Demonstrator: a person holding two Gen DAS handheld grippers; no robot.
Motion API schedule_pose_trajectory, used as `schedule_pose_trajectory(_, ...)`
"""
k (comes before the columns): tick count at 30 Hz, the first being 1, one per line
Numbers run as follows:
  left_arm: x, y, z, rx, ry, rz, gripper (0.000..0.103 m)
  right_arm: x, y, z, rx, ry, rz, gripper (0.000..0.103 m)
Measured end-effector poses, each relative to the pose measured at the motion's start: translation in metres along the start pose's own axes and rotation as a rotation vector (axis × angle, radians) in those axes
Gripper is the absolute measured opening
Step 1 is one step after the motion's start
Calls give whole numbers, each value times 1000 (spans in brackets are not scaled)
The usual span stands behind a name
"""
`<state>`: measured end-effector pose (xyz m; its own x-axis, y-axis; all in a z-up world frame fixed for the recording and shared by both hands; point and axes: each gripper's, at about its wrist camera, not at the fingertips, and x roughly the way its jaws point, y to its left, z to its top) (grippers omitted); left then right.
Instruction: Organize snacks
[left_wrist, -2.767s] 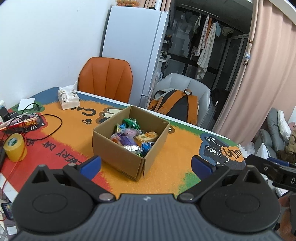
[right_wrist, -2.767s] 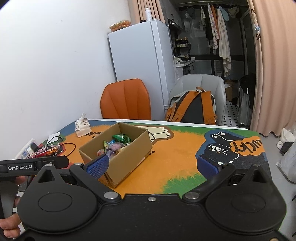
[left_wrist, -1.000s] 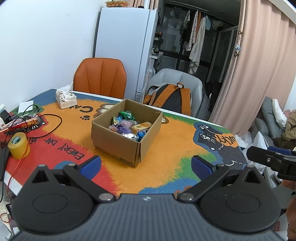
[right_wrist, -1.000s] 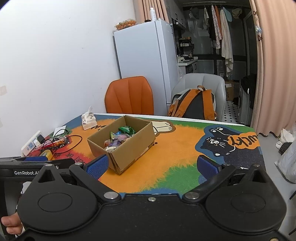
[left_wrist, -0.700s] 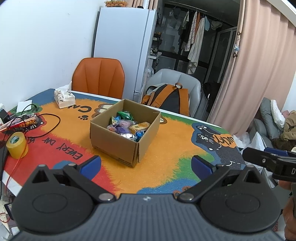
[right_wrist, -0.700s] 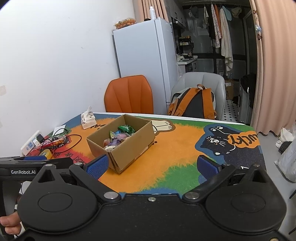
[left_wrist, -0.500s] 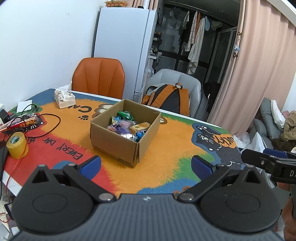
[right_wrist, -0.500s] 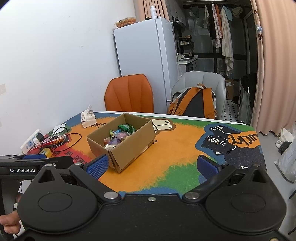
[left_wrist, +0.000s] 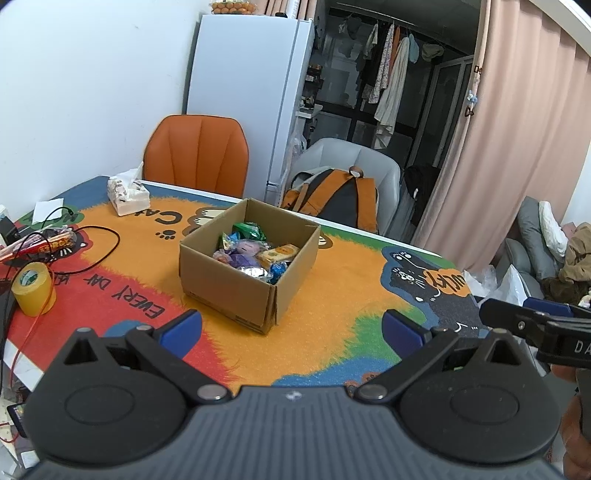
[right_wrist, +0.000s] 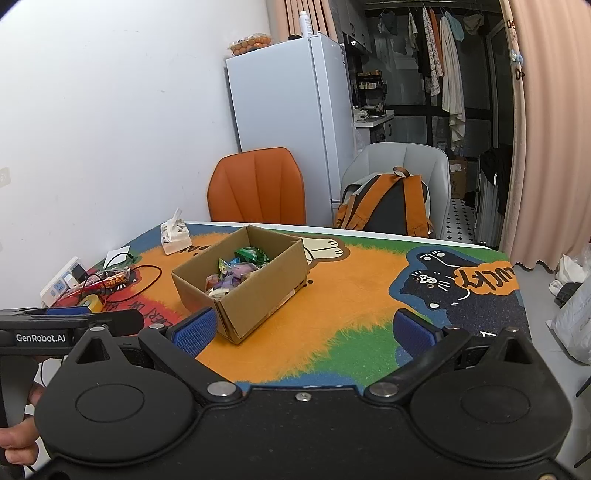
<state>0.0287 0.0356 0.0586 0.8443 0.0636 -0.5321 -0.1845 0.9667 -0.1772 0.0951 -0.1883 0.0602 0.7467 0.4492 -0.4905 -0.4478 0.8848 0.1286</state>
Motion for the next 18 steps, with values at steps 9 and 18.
schedule_pose_trajectory(9, 1, -1, -2, 1, 7, 4, 103, 1, 0, 0, -4, 2, -7, 103)
schedule_pose_trajectory(18, 2, -1, -5, 4, 3, -2, 103, 2, 0, -1, -3, 4, -7, 103)
